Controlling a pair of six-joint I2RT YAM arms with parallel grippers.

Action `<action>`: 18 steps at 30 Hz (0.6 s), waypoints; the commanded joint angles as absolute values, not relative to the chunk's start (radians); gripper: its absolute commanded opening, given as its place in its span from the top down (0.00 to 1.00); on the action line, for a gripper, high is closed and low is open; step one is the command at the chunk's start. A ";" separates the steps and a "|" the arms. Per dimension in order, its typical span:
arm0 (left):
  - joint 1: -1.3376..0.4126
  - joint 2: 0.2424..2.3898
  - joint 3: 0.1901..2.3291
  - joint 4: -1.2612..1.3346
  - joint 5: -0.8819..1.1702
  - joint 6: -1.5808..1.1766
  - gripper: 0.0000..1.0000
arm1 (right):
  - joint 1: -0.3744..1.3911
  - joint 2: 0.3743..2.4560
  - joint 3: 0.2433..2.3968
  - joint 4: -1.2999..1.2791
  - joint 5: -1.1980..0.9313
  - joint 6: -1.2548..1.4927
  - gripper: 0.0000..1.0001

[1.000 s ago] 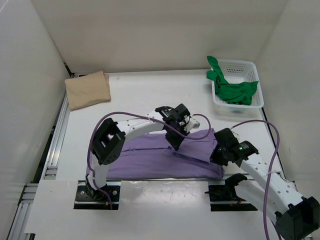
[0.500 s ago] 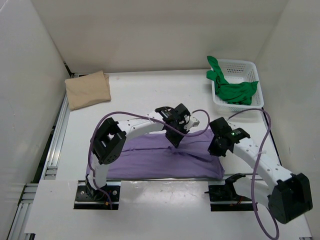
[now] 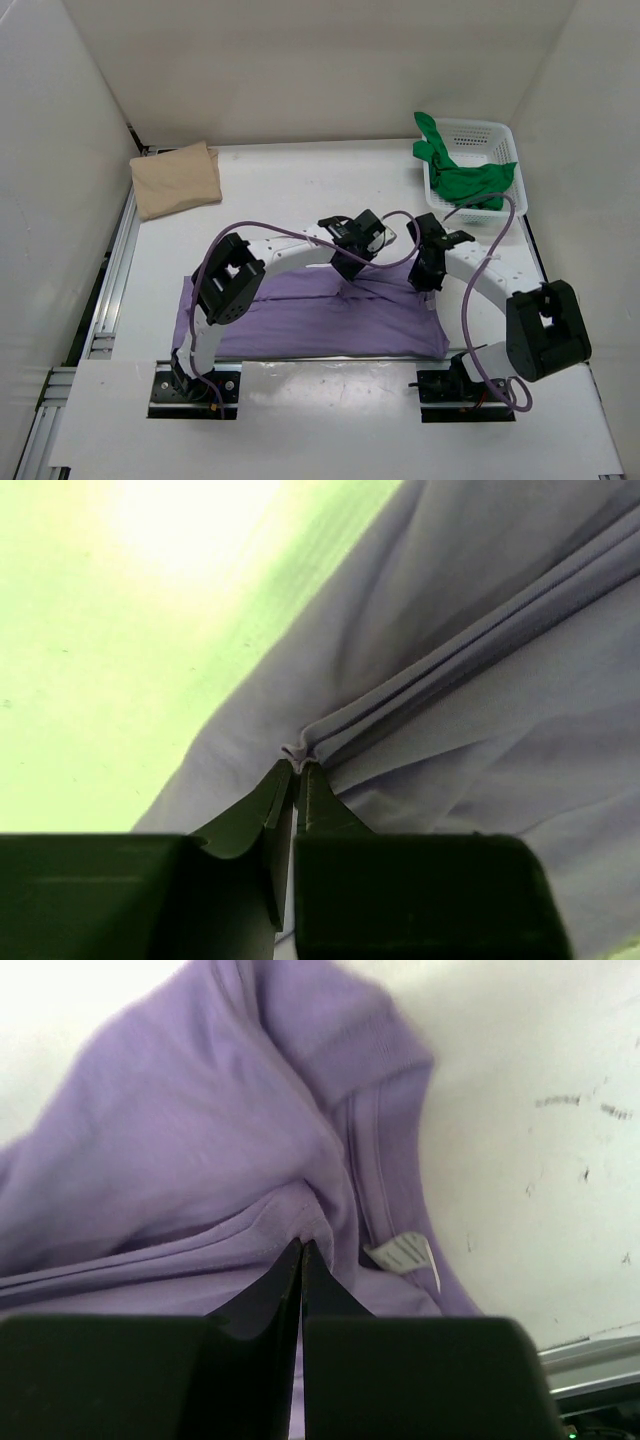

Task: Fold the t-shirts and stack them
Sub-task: Fold the other side of the tshirt into a rectangle

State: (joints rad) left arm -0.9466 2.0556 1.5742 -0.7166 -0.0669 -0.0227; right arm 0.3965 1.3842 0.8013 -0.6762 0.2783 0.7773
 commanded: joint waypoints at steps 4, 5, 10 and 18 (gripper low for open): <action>-0.936 2.054 1.603 -0.767 -0.202 0.000 0.81 | 0.362 1.397 0.894 -0.693 0.433 0.772 1.00; -0.936 2.063 1.603 -0.767 -0.202 0.000 0.81 | 0.362 1.408 0.894 -0.693 0.433 0.772 1.00; -0.936 2.072 1.612 -0.767 -0.221 0.000 0.80 | 0.362 1.500 0.923 -0.684 0.433 0.752 1.00; -0.936 2.072 1.603 -0.767 -0.230 0.000 0.77 | 0.344 1.566 1.003 -0.695 0.468 0.752 1.00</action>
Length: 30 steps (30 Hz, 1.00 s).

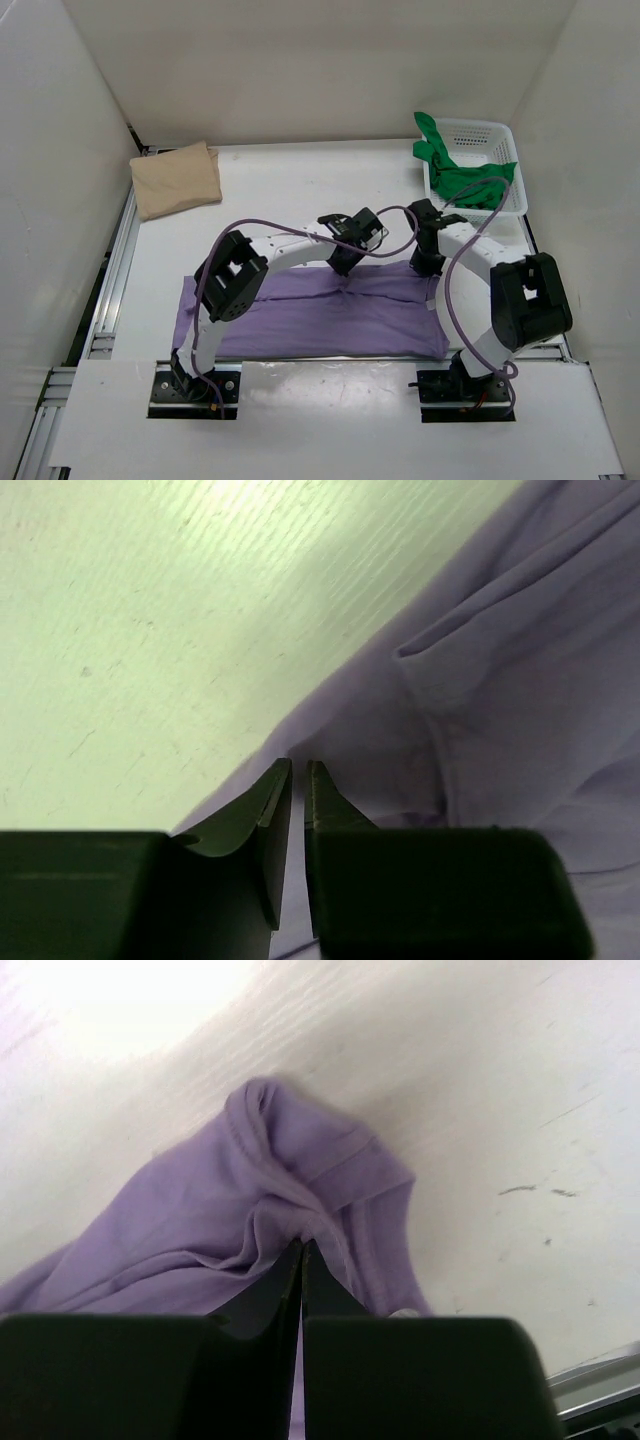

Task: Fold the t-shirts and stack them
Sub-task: Fold the other side of the tshirt into a rectangle

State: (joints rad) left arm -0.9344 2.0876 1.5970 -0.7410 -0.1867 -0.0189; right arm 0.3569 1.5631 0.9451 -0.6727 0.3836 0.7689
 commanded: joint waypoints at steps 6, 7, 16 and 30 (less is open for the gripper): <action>-0.936 2.072 1.603 -0.767 -0.230 0.000 0.76 | 0.344 1.617 1.072 -0.719 0.457 0.732 0.93; -0.936 2.072 1.603 -0.767 -0.230 0.000 0.76 | 0.344 1.626 1.086 -0.729 0.457 0.732 0.91; -0.936 2.031 1.603 -0.776 -0.249 0.000 0.76 | 0.364 1.611 1.095 -0.759 0.414 0.707 0.52; -0.907 2.077 1.742 -0.785 0.099 0.000 0.64 | 0.373 1.310 0.836 -0.735 0.241 0.775 0.57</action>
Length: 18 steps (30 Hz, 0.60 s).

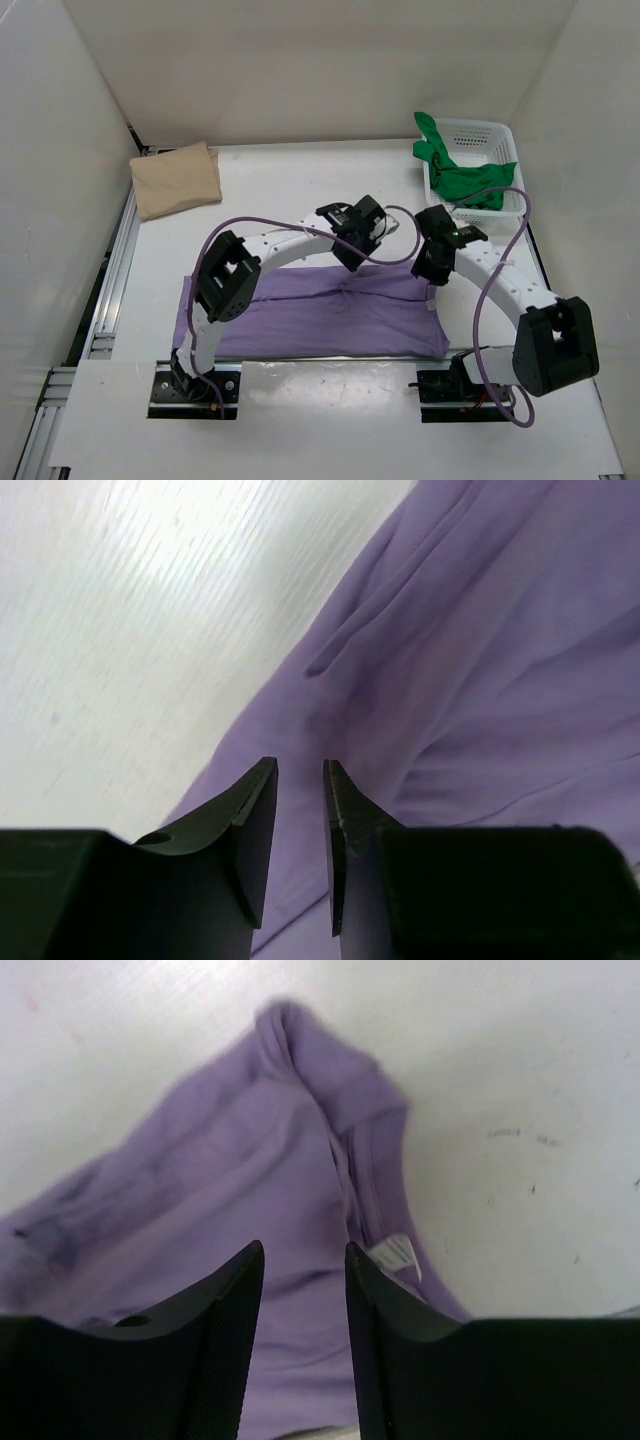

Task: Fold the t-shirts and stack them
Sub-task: Fold the other side of the tshirt into a rectangle

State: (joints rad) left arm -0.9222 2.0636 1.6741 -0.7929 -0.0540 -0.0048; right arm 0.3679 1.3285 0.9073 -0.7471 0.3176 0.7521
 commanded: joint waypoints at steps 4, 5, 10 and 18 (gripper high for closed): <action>-0.897 2.141 1.782 -0.795 0.129 0.000 0.62 | 0.373 1.310 0.761 -0.677 0.177 0.793 0.57; -0.897 2.141 1.795 -0.795 0.141 0.000 0.62 | 0.373 1.310 0.752 -0.666 0.176 0.793 0.56; -0.888 2.187 1.818 -0.795 0.169 0.000 0.60 | 0.351 1.319 0.729 -0.615 0.176 0.793 0.54; -0.879 2.197 1.862 -0.795 0.132 0.000 0.57 | 0.331 1.338 0.719 -0.566 0.178 0.772 0.53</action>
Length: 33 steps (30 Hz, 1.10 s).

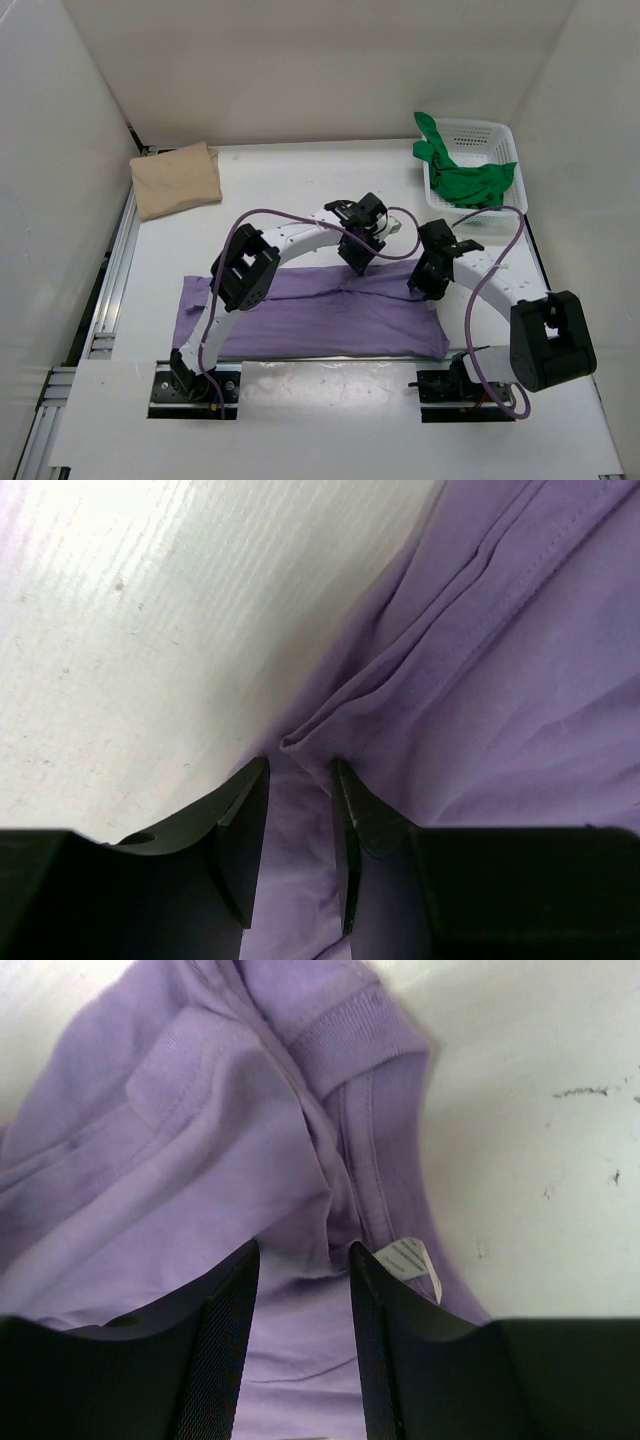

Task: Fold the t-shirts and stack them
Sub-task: Fold the other side of the tshirt into a rectangle

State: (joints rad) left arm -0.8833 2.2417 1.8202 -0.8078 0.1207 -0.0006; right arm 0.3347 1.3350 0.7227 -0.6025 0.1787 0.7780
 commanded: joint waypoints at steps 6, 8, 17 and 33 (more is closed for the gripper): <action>-0.879 2.209 1.862 -0.795 0.150 0.000 0.54 | 0.331 1.371 0.709 -0.543 0.189 0.761 0.57; -0.879 2.220 1.862 -0.795 0.161 0.000 0.54 | 0.331 1.380 0.709 -0.543 0.189 0.761 0.64; -0.870 2.247 1.914 -0.795 0.117 0.000 0.88 | 0.331 1.381 0.718 -0.563 0.199 0.761 0.92; -0.828 2.184 1.816 -0.795 0.048 0.000 0.89 | 0.331 1.281 0.727 -0.689 0.218 0.724 0.99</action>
State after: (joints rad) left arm -0.8364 2.2604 1.8267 -0.7979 0.0731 -0.0013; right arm 0.3340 1.3205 0.7216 -0.6243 0.1871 0.7475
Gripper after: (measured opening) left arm 0.122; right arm 0.012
